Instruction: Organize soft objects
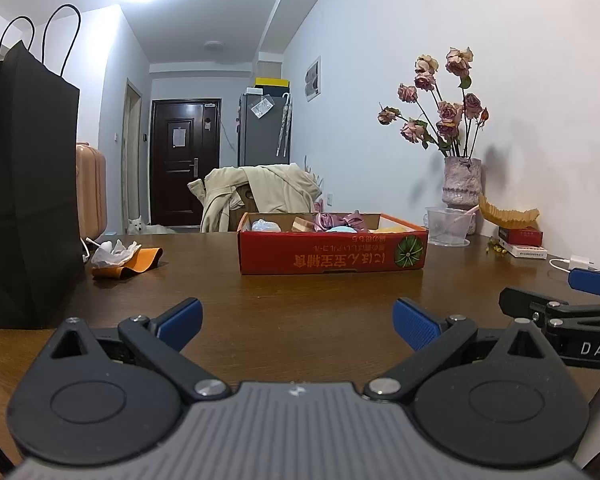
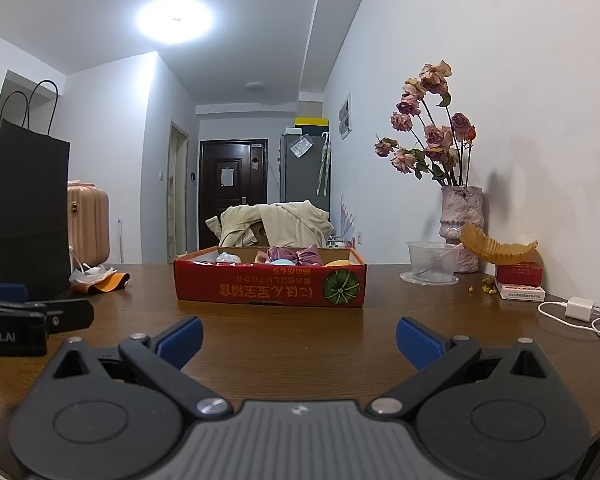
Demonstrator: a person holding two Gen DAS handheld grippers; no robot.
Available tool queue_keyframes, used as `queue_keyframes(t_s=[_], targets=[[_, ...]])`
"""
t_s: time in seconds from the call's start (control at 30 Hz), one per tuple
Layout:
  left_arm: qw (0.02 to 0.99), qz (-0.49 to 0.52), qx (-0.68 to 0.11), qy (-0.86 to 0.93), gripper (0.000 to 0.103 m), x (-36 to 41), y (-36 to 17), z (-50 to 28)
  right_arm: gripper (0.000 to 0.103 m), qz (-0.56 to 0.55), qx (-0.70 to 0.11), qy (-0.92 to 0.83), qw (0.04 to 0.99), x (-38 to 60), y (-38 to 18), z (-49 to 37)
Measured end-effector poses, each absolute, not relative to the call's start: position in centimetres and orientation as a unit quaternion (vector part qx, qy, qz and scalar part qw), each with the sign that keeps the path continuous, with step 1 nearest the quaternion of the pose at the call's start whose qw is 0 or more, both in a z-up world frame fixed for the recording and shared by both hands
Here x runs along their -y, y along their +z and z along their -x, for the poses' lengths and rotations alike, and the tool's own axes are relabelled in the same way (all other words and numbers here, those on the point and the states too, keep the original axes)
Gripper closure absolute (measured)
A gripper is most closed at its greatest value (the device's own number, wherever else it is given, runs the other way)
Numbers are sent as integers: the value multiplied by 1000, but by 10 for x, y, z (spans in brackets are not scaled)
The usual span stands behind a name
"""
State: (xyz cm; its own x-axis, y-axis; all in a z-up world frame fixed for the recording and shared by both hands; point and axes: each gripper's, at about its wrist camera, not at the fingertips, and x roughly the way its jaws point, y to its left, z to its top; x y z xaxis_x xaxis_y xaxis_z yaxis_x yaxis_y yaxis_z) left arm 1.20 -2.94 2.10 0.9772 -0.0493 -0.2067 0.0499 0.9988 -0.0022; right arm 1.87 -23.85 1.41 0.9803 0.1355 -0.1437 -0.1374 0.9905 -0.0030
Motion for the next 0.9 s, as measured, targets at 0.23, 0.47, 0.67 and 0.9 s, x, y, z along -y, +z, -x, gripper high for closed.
queue_keyframes(t_s=[0.23, 0.47, 0.67, 0.9], targets=[[994, -1, -103, -25, 0, 30, 21, -12, 0, 8, -71, 68, 995, 238, 14, -19], [995, -1, -100, -26, 0, 31, 22, -11, 0, 5, -69, 66, 995, 239, 14, -19], [995, 2, -99, -26, 0, 30, 22, -11, 0, 4, -67, 66, 995, 239, 14, -19], [995, 3, -94, -24, 0, 31, 22, -10, 0, 5, -67, 66, 996, 238, 14, -18]])
